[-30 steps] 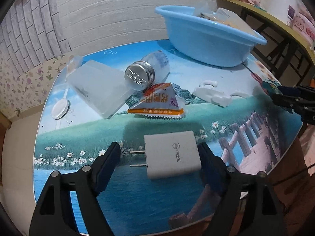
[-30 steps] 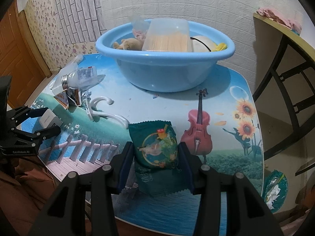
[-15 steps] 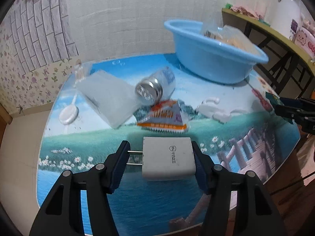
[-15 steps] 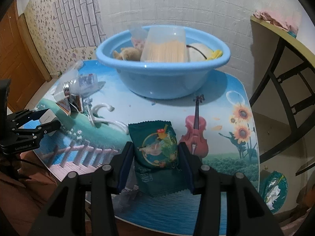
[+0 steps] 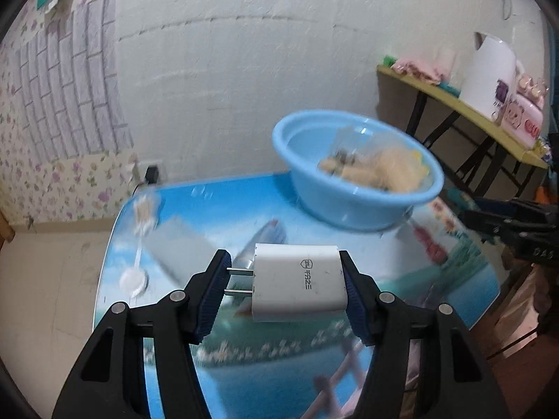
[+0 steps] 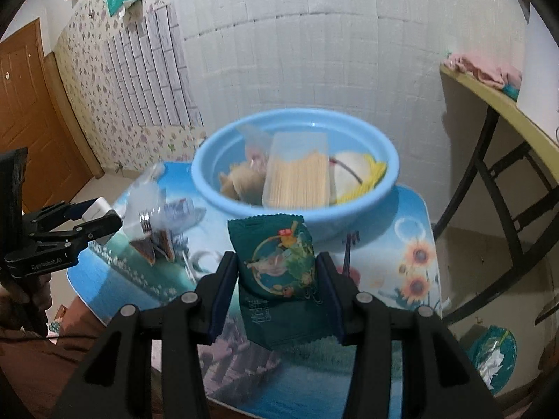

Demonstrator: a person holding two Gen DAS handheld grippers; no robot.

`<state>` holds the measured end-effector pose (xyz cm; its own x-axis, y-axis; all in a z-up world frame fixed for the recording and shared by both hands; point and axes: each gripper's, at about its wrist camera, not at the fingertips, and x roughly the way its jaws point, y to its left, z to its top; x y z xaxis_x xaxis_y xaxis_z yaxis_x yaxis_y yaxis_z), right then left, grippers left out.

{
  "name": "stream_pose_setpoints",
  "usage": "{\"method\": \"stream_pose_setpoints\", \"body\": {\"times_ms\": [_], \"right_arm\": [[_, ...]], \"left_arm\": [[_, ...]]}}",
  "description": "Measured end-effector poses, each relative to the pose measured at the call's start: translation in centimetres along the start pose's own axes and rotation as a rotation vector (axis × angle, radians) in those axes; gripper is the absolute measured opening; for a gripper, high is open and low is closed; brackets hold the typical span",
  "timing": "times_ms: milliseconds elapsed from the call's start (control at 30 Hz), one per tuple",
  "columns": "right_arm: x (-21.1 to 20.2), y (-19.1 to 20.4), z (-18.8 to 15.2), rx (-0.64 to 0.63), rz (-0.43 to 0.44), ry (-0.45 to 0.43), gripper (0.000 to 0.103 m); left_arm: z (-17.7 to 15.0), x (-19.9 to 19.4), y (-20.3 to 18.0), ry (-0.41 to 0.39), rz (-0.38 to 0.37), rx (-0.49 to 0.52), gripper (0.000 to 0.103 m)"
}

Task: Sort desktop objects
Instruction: 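Lift and carry the charger plug and green packet over the basin with both grippers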

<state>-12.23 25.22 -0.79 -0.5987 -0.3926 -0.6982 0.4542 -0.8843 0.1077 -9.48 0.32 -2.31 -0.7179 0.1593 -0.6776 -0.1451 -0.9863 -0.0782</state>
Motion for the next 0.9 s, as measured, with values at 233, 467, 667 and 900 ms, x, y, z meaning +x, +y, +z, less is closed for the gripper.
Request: {"method": "stream_pose_setpoints", "body": {"times_ms": [233,467,667,900], "right_arm": [[0.8,-1.2,2.3,0.009,-0.018,-0.029,0.045],[2.2,-3.2,4.7,0.033,-0.052,-0.044,0.045],[3.9,-5.1,6.4,0.063,-0.067,-0.043,0.045],[6.8,-6.6,7.8,0.083,-0.080,-0.028,0.045]], "left_arm": [[4.0,2.2,-2.2,-0.027,-0.060,0.050,0.060],[7.2,5.4,-4.3,-0.025,-0.110,0.094,0.060],[8.9,7.8,-5.4,-0.011,-0.130,0.120,0.060],[9.6,10.5,-6.1,0.029,-0.144,0.135,0.060]]}}
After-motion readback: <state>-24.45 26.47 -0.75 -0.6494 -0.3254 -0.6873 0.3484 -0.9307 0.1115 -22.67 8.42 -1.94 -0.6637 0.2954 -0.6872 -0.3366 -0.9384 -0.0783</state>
